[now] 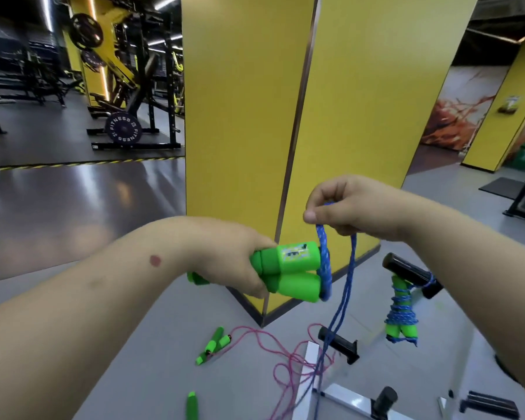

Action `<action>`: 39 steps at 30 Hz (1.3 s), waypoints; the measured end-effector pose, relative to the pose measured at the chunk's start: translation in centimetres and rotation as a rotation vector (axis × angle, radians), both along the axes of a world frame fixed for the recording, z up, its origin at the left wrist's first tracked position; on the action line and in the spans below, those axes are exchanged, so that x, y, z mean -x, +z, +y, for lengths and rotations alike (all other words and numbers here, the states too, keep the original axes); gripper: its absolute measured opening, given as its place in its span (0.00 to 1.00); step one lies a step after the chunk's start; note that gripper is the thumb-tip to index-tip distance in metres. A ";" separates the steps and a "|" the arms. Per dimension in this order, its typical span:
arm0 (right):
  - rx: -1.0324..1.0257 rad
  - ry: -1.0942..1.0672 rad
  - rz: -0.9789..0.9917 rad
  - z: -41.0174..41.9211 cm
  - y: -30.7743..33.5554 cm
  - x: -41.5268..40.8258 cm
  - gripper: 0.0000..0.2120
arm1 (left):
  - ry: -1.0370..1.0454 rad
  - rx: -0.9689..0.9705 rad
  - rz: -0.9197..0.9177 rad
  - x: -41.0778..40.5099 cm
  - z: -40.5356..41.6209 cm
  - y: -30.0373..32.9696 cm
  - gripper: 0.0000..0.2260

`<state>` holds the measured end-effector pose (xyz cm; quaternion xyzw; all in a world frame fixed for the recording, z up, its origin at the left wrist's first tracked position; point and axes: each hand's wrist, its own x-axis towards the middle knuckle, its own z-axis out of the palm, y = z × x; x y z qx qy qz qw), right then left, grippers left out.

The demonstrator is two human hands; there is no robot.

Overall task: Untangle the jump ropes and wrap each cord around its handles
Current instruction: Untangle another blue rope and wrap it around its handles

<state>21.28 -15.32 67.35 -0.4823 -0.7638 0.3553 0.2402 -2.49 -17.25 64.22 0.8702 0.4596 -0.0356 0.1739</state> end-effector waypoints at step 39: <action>-0.371 0.006 -0.495 -3.5 3.2 1.4 0.08 | 0.240 -0.124 -0.038 1.1 -1.3 1.8 0.24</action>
